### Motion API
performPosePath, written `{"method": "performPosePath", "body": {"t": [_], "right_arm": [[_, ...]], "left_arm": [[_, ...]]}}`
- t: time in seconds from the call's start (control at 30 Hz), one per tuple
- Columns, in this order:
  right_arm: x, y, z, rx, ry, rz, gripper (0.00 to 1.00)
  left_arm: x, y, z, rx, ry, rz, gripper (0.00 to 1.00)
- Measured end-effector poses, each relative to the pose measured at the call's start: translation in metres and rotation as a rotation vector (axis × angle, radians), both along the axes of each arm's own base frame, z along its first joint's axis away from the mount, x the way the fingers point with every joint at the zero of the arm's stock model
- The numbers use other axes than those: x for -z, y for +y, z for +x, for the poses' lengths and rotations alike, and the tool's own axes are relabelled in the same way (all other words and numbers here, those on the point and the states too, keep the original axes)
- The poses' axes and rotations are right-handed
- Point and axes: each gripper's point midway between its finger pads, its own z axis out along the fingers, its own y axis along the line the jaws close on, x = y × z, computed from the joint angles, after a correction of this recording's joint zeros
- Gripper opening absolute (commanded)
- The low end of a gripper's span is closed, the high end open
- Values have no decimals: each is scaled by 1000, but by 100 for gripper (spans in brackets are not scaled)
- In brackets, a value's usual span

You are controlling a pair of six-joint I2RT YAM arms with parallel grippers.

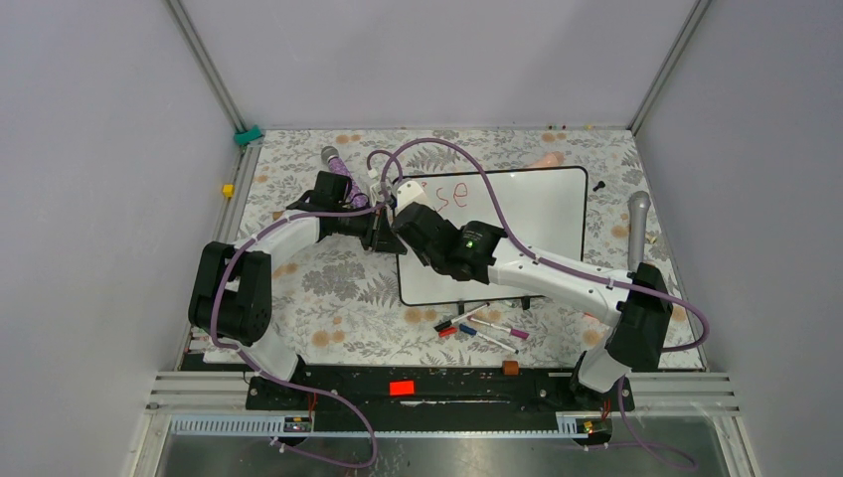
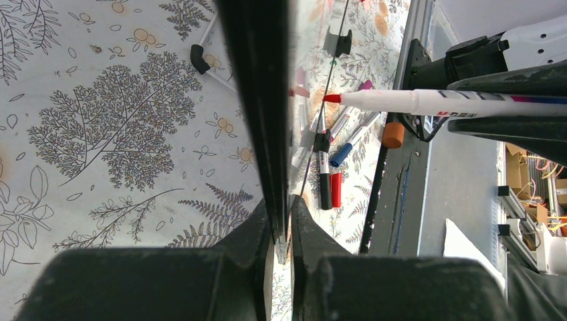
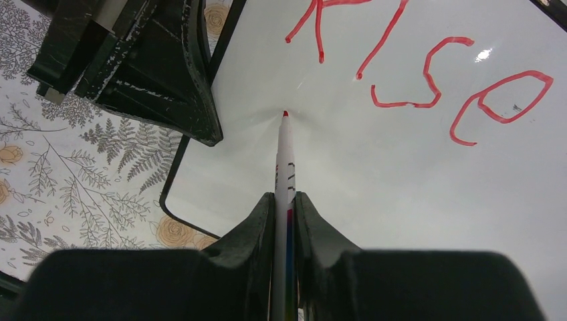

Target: Write a sentence on the whiteboard

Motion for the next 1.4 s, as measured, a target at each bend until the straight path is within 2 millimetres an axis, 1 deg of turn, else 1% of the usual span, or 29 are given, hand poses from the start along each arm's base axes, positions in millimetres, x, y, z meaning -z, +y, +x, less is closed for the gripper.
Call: {"method": "performPosePath", "body": {"t": [0.23,0.67,1.4], "right_arm": [[-1,-3,2,12,-9,-11,0],[0,2,4,4,-7,-17,0],[6,9,-2,-43,27,-13,0]], "left_arm": [[0,0,0,0,0,0,0],[0,0,0,0,0,0,0],[0,0,0,-2,0,2,0]]}}
